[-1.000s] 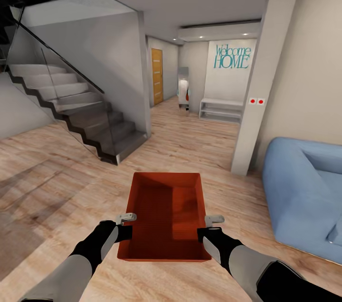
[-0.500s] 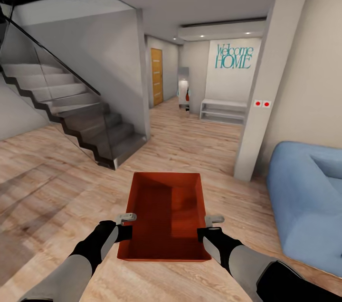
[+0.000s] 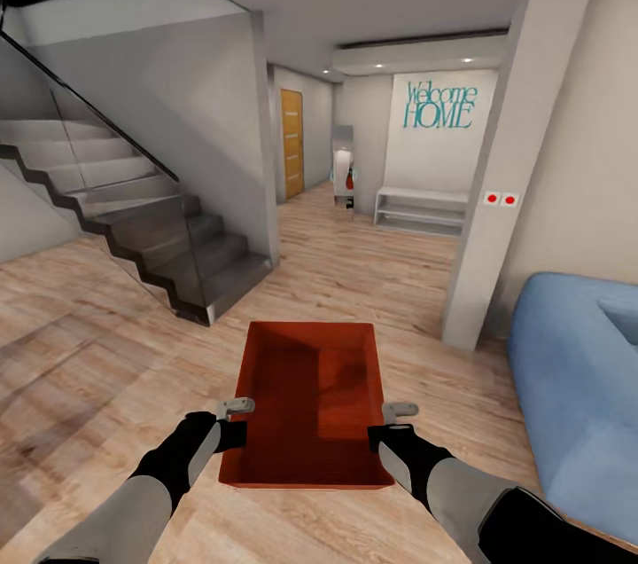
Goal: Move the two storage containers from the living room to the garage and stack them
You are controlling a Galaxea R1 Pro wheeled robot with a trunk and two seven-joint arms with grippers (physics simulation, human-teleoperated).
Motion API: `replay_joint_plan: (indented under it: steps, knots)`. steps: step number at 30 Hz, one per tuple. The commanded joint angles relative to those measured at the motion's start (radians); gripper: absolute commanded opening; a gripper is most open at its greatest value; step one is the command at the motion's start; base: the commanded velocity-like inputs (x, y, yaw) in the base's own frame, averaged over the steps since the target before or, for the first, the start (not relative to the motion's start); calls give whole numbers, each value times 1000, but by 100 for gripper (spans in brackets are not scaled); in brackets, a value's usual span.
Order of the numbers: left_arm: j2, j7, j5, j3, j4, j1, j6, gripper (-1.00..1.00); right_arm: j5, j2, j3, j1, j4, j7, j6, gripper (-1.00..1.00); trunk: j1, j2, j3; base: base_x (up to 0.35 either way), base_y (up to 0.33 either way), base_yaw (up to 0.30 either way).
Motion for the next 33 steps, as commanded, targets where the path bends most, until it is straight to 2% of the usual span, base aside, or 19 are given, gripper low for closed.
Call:
replay_joint_plan:
  steps: [1, 12, 25, 33]
  knots:
    - [1, 18, -31, 5, -1, -1, 8, -100, 25, -1, -3, -1, -3, -7, 6, -100, 1, -2, -2, 323, 0, 0]
    - [1, 18, -31, 5, -1, 0, 8, -100, 25, -1, -3, -1, -3, -7, 6, -100, 1, -2, -2, 323, 0, -5]
    - [1, 18, -31, 5, -1, 0, 8, -100, 25, -1, -3, -1, -3, -7, 6, -100, 1, -2, -2, 323, 0, -222]
    - [1, 18, -31, 5, -1, 0, 8, -100, 25, -1, -3, -1, -3, -7, 6, -100, 1, -2, -2, 323, 0, -34]
